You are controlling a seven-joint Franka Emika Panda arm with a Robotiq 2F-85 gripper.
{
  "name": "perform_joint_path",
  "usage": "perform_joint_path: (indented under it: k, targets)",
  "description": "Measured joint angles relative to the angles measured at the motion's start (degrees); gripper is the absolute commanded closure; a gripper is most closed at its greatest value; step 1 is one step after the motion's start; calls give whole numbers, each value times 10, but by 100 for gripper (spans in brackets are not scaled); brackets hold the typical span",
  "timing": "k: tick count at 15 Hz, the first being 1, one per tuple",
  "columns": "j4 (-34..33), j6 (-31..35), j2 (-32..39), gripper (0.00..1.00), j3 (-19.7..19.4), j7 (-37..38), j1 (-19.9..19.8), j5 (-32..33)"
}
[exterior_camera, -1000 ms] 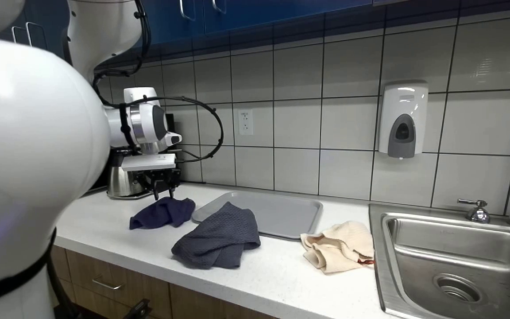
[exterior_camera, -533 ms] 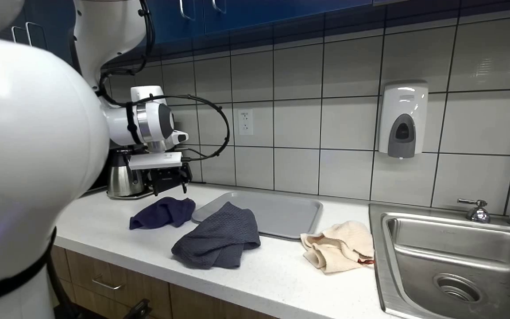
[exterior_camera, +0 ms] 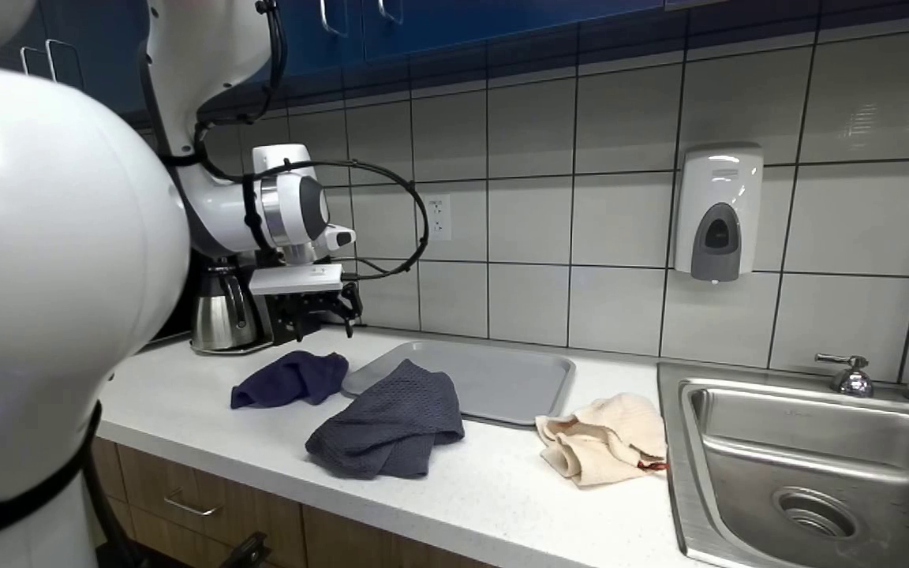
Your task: Remove the towels from the tray
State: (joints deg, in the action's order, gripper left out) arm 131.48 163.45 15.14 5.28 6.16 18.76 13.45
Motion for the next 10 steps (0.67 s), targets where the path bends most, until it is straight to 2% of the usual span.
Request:
perform_joint_path:
  k: [10]
  targets:
    - [54, 0, -58, 0, 0, -1, -40, -3]
